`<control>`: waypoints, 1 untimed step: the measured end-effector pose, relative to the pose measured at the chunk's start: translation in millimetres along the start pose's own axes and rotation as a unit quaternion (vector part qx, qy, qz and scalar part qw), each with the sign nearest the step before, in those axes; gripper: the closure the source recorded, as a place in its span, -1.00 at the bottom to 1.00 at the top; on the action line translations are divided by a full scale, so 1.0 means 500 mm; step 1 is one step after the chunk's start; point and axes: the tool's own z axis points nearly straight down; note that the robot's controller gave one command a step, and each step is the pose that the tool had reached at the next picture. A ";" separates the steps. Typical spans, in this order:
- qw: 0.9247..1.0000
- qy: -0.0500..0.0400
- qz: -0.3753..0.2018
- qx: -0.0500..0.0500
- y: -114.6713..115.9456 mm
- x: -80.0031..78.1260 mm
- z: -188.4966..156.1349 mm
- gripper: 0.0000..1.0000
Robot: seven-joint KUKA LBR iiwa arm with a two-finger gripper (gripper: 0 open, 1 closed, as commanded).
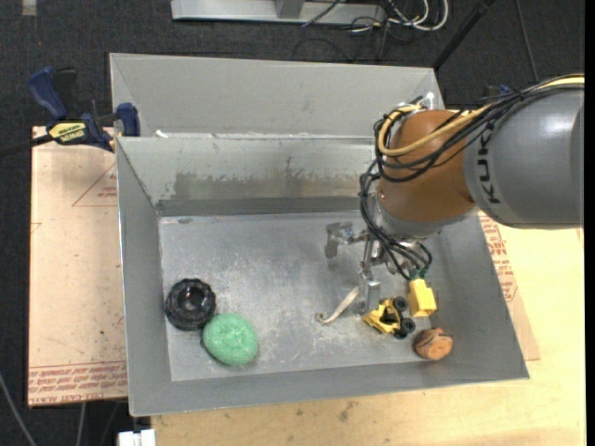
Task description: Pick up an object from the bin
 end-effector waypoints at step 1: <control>0.994 0.002 0.109 0.000 -0.014 0.029 -0.015 -1.00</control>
Offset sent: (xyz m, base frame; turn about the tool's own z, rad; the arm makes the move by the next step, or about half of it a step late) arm -0.0599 -0.0489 -0.0284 -0.1871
